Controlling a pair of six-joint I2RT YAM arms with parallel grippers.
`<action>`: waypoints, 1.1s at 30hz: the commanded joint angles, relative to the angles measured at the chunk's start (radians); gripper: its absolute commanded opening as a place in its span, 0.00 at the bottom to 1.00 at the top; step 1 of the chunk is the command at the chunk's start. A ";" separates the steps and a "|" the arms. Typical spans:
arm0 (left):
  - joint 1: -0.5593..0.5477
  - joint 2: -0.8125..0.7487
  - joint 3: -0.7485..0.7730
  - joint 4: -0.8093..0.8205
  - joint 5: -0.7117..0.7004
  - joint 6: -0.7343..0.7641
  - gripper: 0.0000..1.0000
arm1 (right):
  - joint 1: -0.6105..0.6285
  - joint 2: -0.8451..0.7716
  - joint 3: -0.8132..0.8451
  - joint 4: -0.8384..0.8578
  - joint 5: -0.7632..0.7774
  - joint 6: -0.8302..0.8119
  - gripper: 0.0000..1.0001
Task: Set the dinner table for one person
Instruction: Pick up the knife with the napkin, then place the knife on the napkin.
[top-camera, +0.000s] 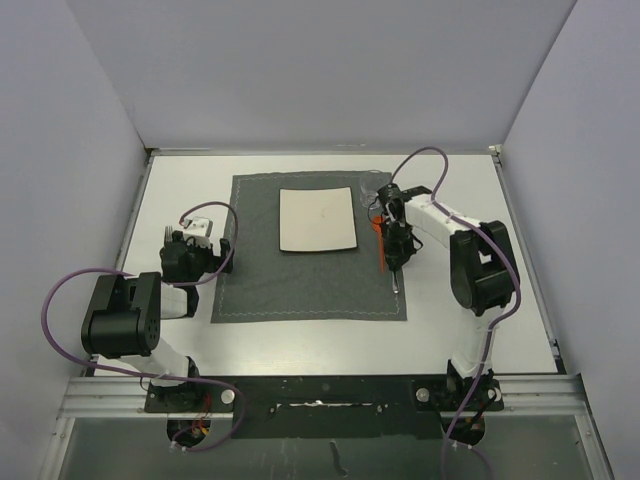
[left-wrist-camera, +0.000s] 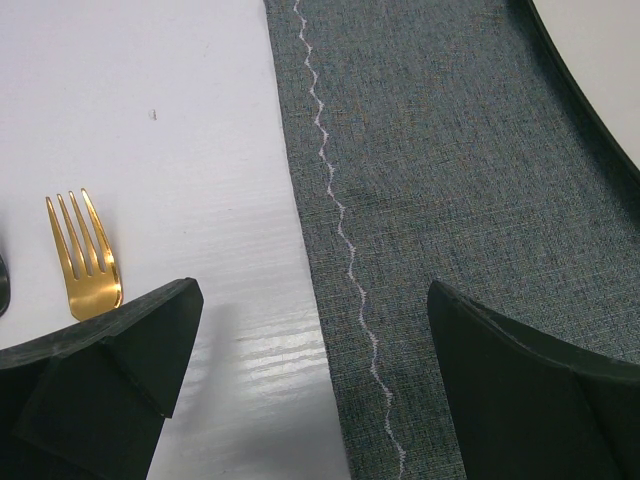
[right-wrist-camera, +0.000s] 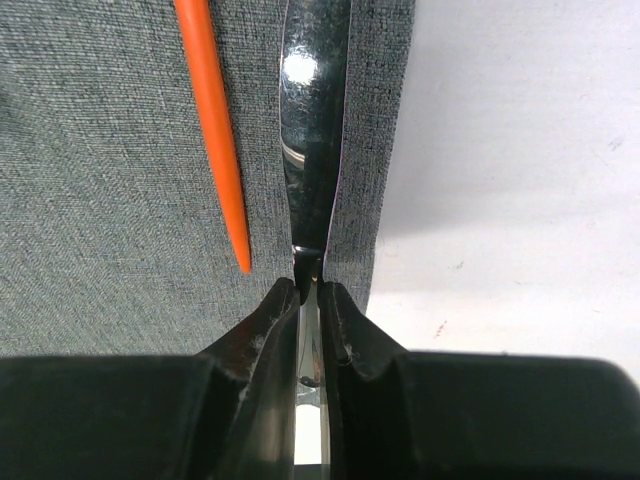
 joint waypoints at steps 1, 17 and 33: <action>0.003 0.014 0.005 0.068 0.011 0.005 0.98 | 0.009 -0.085 0.059 -0.035 0.024 0.011 0.00; 0.003 0.014 0.004 0.068 0.010 0.005 0.98 | 0.033 -0.054 0.131 -0.055 -0.001 0.023 0.00; 0.002 0.014 0.004 0.067 0.011 0.005 0.98 | 0.048 -0.002 0.211 -0.067 -0.009 0.026 0.00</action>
